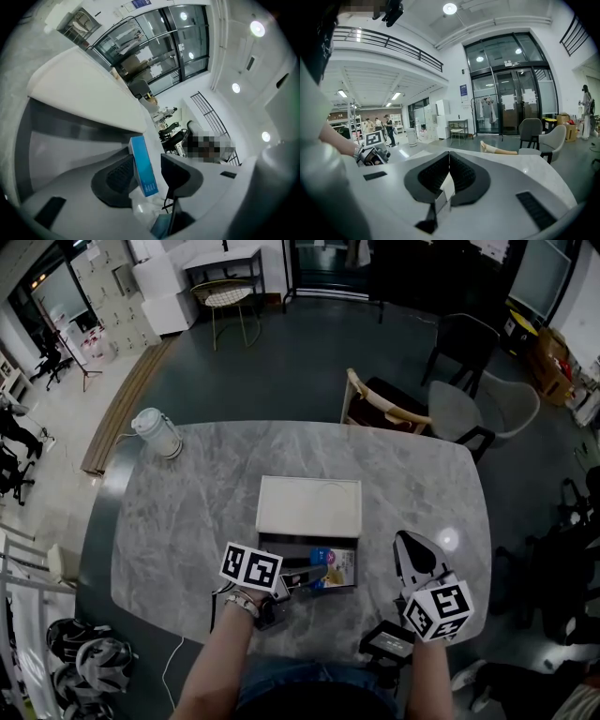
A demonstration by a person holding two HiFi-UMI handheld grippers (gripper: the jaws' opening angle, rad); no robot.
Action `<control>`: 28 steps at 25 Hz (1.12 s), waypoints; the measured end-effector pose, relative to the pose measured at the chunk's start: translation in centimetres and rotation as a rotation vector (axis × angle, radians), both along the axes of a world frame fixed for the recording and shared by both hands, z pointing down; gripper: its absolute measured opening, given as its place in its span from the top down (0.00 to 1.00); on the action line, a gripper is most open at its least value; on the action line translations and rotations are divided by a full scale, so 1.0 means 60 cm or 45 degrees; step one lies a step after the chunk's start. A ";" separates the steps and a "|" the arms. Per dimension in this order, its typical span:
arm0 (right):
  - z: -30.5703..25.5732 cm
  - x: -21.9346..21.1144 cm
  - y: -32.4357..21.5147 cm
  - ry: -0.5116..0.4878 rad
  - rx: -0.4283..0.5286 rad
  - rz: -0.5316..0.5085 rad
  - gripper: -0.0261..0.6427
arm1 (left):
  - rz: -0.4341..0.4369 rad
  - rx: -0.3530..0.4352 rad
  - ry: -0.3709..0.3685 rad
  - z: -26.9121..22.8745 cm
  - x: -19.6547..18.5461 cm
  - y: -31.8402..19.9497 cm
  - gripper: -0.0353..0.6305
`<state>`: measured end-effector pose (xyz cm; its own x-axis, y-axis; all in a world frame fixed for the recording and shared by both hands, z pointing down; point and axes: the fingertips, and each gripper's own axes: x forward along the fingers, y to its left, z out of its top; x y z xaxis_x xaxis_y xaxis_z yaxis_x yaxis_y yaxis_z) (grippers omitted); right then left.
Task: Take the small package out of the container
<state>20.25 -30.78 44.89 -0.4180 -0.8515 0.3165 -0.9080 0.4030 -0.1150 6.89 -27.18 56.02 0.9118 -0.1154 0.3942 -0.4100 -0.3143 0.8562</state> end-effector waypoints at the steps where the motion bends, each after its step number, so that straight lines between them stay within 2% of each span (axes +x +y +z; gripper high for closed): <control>1: 0.001 0.001 0.000 0.000 -0.001 0.001 0.92 | 0.008 -0.002 -0.041 0.006 -0.001 0.002 0.68; 3: 0.002 0.001 0.001 -0.002 -0.003 0.001 0.92 | 0.012 -0.015 -0.124 0.020 -0.006 0.006 0.74; 5: 0.004 0.002 0.002 -0.004 -0.004 0.000 0.92 | -0.013 -0.055 -0.165 0.029 -0.013 0.006 0.76; 8: 0.004 0.006 0.003 -0.007 -0.004 -0.001 0.92 | -0.047 -0.110 -0.177 0.034 -0.019 0.006 0.79; 11: 0.002 0.014 0.004 -0.011 -0.002 -0.004 0.92 | -0.066 -0.107 -0.165 0.027 -0.019 0.005 0.80; 20: 0.003 0.031 0.010 -0.018 -0.005 -0.032 0.92 | -0.223 -0.065 -0.036 -0.014 -0.035 -0.012 0.80; 26: 0.005 0.024 0.013 -0.023 0.003 -0.044 0.92 | -0.294 -0.037 0.138 -0.045 -0.043 -0.010 0.80; 28: 0.002 0.018 0.015 -0.020 0.011 -0.044 0.92 | -0.303 -0.018 0.157 -0.051 -0.047 -0.012 0.80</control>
